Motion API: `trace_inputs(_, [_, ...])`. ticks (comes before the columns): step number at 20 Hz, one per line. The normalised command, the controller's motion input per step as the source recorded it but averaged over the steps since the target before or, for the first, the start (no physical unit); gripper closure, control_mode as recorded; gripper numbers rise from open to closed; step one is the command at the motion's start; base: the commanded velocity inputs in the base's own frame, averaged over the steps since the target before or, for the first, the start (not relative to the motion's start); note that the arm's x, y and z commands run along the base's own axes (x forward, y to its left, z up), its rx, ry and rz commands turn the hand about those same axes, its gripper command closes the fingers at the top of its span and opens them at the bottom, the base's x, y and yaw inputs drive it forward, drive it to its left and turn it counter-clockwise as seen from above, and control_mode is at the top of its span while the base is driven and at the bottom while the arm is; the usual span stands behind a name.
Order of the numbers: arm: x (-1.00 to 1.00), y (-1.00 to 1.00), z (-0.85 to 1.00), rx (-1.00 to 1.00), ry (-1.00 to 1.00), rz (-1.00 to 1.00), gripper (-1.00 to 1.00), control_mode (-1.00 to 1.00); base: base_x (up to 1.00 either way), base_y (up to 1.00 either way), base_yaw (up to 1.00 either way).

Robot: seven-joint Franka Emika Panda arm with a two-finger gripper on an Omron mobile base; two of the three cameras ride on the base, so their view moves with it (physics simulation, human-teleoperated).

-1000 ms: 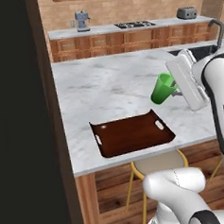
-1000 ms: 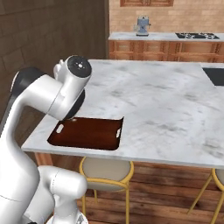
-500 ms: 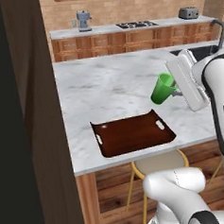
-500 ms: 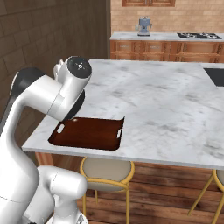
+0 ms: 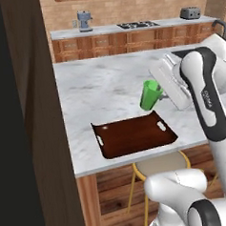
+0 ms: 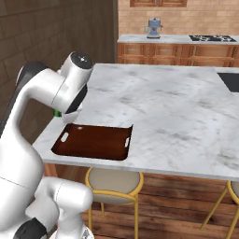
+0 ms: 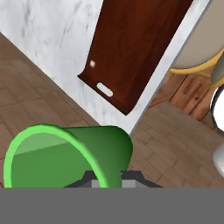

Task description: There is a tray on the dining counter. Grab the cup, mug, and pitcher and place them on the tray. The pitcher may be placed next to the tray if it cannot fit the tray.

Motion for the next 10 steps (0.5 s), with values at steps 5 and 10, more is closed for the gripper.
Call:
trace_inputs(5, [0.48,0.3,-0.31,-0.1,0.13,0.04,1.0,-1.0,0.0,0.0,0.0])
trace_inputs(10, [0.37,0.09,-0.32,-0.11,0.02,0.01,1.0,-1.0,0.0,0.0,0.0])
